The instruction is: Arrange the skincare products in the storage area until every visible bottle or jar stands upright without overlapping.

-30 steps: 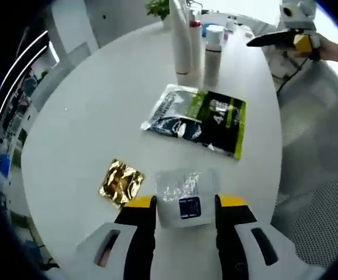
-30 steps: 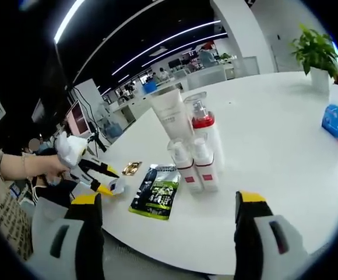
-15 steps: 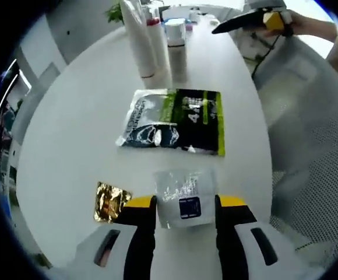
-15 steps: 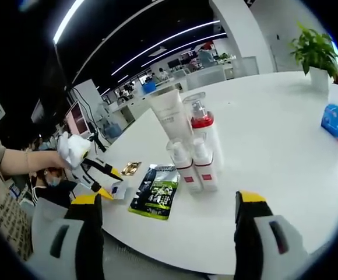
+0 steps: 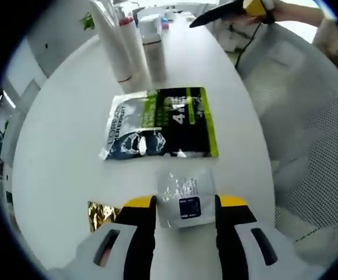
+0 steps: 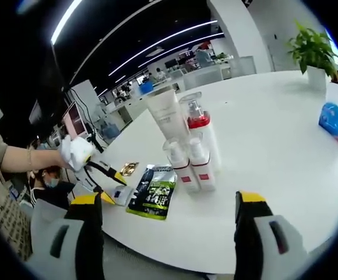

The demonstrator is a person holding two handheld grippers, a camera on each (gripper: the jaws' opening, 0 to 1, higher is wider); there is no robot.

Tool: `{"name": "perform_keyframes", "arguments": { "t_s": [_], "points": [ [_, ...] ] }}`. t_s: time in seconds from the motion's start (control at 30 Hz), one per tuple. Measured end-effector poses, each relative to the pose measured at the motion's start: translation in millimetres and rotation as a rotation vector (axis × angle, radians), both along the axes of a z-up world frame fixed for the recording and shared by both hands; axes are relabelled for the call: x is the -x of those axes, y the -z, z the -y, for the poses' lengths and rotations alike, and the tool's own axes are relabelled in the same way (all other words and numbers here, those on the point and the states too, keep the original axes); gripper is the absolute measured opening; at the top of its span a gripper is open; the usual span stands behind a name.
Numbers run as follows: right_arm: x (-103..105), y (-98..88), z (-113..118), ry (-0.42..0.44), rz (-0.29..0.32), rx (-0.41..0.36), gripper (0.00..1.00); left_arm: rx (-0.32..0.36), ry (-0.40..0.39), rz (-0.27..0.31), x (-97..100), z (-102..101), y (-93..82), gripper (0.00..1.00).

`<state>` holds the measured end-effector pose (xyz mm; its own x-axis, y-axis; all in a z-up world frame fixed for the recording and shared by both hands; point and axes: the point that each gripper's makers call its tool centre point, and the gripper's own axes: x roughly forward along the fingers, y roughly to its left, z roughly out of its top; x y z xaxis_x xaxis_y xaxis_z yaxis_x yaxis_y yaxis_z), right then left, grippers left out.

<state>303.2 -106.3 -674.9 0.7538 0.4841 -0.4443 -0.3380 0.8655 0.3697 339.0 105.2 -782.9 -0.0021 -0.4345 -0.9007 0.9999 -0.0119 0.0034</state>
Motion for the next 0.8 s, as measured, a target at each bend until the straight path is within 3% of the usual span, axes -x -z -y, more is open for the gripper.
{"name": "perform_keyframes", "arguments": {
  "t_s": [0.8],
  "points": [
    [0.5,4.0,-0.1,-0.003,-0.012,0.008,0.95,0.005,0.012,-0.017,-0.3,-1.4,2.6,0.38]
  ]
}}
